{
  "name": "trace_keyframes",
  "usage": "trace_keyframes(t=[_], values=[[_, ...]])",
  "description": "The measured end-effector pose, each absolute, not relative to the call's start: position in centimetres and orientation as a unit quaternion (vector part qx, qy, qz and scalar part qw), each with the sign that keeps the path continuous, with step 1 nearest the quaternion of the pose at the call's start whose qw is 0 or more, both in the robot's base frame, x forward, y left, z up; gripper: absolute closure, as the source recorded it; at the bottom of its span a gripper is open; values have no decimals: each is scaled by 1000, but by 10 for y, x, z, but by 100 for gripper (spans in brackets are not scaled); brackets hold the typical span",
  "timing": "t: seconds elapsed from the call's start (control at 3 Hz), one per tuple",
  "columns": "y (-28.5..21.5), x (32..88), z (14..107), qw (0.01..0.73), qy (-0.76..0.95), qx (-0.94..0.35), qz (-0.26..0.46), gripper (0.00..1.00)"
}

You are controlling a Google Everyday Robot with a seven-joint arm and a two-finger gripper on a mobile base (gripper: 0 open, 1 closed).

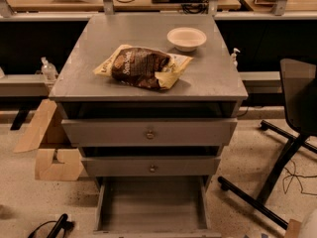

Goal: Close bottom drawer

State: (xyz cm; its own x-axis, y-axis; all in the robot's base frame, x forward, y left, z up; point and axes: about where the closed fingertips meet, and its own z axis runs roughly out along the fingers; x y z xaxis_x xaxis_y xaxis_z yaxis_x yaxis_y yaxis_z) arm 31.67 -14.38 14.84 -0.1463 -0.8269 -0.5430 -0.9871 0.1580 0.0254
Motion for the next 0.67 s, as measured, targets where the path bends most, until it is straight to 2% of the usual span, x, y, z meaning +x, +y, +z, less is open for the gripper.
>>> trace_keyframes(t=[0.67], values=[[-119, 364, 95, 231, 729, -617, 184, 100]])
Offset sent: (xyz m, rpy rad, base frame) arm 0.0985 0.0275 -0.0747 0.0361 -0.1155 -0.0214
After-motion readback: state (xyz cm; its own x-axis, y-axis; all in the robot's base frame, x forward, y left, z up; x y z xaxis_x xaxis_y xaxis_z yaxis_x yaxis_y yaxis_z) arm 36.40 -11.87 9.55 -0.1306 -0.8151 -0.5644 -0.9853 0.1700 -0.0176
